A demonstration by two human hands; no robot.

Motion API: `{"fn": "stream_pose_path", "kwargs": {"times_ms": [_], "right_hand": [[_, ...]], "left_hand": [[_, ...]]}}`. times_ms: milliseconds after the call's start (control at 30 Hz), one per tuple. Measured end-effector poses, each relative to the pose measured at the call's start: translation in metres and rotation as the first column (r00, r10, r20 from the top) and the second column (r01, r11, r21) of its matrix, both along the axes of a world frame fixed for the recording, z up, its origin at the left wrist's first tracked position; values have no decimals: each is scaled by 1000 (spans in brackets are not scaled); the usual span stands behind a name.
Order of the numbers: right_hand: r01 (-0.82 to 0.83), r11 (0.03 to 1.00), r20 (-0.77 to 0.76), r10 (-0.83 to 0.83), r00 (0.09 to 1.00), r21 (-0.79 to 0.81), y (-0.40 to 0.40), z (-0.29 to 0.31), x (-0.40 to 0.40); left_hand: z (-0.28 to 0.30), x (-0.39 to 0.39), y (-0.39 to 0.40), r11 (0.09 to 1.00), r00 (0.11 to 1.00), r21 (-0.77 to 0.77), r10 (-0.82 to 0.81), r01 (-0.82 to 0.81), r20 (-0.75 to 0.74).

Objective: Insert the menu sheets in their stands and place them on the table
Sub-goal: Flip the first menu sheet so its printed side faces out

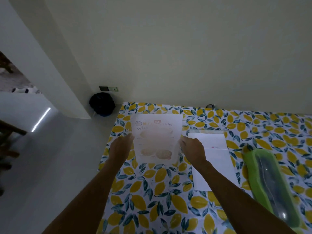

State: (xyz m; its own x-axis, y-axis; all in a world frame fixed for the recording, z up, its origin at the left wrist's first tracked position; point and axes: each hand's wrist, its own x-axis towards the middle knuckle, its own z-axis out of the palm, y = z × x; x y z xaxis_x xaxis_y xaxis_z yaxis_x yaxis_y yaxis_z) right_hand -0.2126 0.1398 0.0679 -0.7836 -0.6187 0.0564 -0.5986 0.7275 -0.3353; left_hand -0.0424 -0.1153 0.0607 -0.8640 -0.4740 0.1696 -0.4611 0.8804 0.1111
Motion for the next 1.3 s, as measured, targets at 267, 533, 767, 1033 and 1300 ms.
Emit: {"fn": "stream_pose_path", "kwargs": {"times_ms": [267,533,767,1033,1300], "right_hand": [[-6,999,-18,7,1000,37,-2,-2,0],[10,983,-135,15,991,181,3,0,9],[-3,915,105,-43,994,404,20,2,33],[-5,926,57,-18,998,379,37,19,91],[48,923,21,-61,998,383,80,32,150]], "left_hand": [[-3,1,2,999,999,-48,-28,27,-20],[-2,3,5,997,999,-66,26,-25,23],[8,39,31,992,988,-80,107,-98,115],[23,80,63,999,989,-36,45,-40,143],[31,119,111,997,983,32,-75,71,168]]}}
